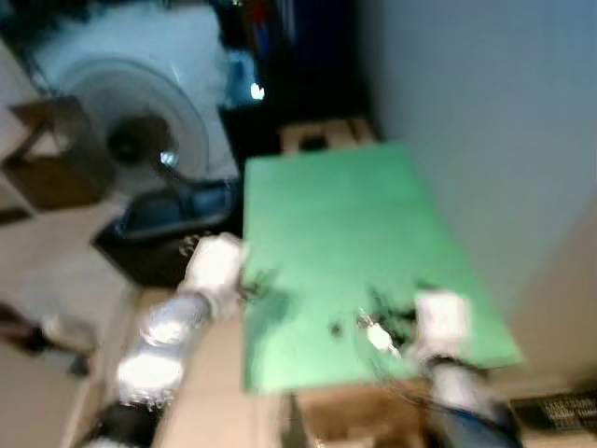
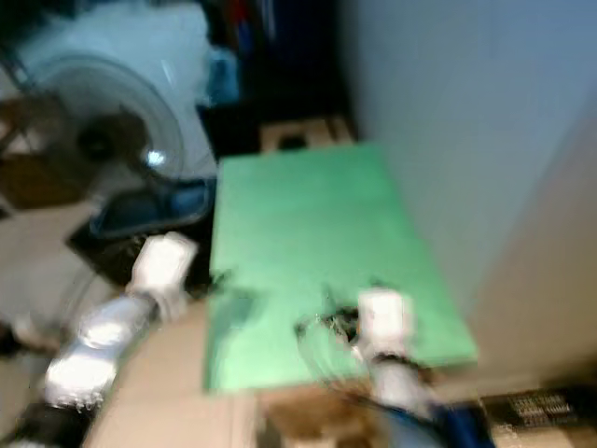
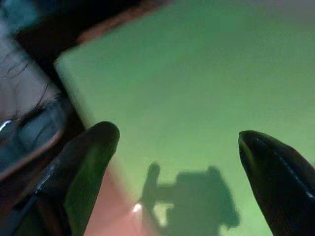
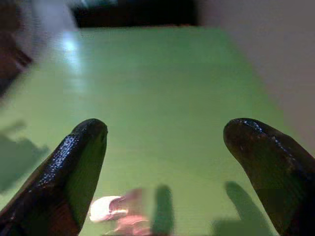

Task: Hang keys on a hook

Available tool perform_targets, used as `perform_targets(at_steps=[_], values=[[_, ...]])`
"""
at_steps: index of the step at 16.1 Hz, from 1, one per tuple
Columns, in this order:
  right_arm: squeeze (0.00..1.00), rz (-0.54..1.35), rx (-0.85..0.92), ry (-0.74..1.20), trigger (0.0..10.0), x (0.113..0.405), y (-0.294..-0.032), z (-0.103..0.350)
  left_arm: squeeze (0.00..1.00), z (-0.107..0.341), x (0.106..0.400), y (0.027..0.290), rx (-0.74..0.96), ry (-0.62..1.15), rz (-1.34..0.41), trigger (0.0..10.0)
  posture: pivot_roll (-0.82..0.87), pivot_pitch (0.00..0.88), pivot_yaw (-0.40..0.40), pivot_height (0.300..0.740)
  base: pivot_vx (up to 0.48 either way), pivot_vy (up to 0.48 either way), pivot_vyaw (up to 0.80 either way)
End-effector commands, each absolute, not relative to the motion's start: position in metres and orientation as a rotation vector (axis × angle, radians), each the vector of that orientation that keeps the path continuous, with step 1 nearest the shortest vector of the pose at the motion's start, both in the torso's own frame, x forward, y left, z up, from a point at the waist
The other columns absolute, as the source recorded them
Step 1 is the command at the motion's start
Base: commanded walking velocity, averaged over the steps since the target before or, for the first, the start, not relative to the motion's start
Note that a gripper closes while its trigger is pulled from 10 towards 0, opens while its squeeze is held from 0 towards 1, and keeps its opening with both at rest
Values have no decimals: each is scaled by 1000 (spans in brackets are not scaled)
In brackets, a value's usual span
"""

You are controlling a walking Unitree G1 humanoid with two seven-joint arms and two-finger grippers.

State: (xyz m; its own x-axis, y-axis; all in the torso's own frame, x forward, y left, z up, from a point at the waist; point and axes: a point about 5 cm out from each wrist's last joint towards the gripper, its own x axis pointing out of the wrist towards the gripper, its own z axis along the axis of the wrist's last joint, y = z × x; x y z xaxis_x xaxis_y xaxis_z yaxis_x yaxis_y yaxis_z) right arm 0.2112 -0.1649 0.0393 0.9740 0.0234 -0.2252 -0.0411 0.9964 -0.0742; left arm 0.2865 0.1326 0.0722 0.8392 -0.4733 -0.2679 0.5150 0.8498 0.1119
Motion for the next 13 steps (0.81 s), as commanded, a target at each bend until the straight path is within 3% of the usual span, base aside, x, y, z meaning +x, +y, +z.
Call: perform_targets(at_steps=[1, 13], values=[[0, 53, -61, 177, 10000, 222, -151, 50, 0, 67, 284, 159, 217, 279, -460, 10000, -100, 0, 149, 727, 0, 0, 0], [0, -170, -7, 229, 10000, 246, -176, 43, 0, 72, 288, 168, 209, 279, -451, 10000, -89, 0, 181, 727, 0, 0, 0]])
